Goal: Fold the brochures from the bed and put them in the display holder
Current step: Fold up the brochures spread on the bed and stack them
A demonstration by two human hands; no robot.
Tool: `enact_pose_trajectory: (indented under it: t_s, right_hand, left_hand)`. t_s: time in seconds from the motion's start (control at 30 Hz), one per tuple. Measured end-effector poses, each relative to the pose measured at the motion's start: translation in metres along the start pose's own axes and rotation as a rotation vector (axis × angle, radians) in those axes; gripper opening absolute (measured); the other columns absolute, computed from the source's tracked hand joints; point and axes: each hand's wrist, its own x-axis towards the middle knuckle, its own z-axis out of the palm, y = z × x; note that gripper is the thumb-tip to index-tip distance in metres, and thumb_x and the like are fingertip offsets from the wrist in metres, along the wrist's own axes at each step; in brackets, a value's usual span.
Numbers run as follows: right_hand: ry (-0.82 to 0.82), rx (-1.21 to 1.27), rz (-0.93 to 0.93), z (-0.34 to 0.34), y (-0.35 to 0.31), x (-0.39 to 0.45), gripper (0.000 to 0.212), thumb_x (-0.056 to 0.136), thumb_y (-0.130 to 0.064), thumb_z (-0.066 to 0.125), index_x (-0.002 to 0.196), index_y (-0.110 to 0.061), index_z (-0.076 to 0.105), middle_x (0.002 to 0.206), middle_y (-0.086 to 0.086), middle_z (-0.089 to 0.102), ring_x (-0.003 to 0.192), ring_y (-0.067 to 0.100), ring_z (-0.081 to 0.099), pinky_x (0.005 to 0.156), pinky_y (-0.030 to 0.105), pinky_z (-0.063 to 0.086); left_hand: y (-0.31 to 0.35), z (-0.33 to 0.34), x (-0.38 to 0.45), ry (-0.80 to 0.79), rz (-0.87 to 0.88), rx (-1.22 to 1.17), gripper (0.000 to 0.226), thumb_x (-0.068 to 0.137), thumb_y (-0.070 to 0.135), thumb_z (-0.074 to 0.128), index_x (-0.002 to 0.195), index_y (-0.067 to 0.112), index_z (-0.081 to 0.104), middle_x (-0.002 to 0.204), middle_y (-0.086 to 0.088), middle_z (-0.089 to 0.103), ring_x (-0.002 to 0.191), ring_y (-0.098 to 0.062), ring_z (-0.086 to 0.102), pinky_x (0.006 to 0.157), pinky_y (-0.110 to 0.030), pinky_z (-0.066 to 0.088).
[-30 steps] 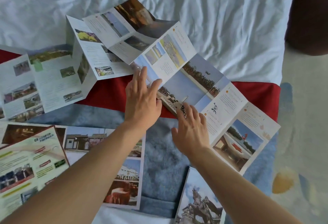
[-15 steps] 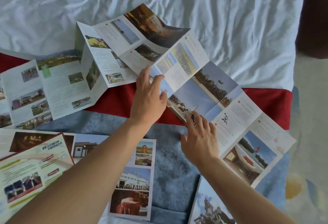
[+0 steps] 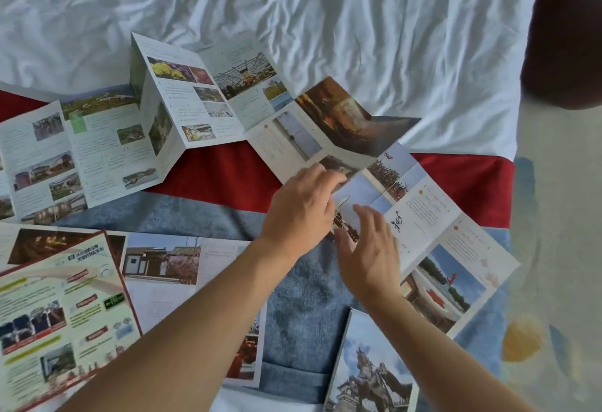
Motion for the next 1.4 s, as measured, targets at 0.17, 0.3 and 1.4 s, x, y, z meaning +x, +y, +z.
enact_pose_trajectory:
  t_s: [0.17, 0.3, 1.4]
  right_hand:
    - [0.189, 0.294, 0.263, -0.013, 0.013, 0.012, 0.053, 0.097, -0.05, 0.033, 0.143, -0.024, 0.042, 0.14, 0.001, 0.051, 0.126, 0.019, 0.049, 0.106, 0.044, 0.04]
    - [0.13, 0.226, 0.221, -0.015, 0.023, 0.019, 0.059, 0.099, -0.042, 0.045, 0.153, -0.025, 0.03, 0.157, -0.002, 0.034, 0.14, 0.017, 0.035, 0.113, 0.04, 0.033]
    - [-0.109, -0.241, 0.134, 0.006, 0.038, 0.033, 0.061, 0.092, -0.045, 0.056, 0.147, -0.028, 0.036, 0.162, 0.008, 0.022, 0.145, 0.032, 0.026, 0.11, 0.05, 0.035]
  left_hand:
    - [0.014, 0.03, -0.013, -0.147, 0.031, 0.0, 0.025, 0.082, 0.004, 0.065, 0.107, 0.01, 0.063, 0.096, -0.006, 0.058, 0.088, -0.025, 0.06, 0.069, -0.036, 0.052]
    - [0.009, 0.043, -0.015, -0.27, 0.009, 0.036, 0.025, 0.087, 0.013, 0.065, 0.111, 0.013, 0.061, 0.102, -0.004, 0.056, 0.095, -0.025, 0.058, 0.076, -0.037, 0.052]
    - [-0.051, 0.019, 0.054, -0.037, -0.344, 0.264, 0.086, 0.068, 0.039, 0.081, 0.138, 0.011, 0.04, 0.124, -0.014, 0.049, 0.108, -0.032, 0.051, 0.085, -0.044, 0.047]
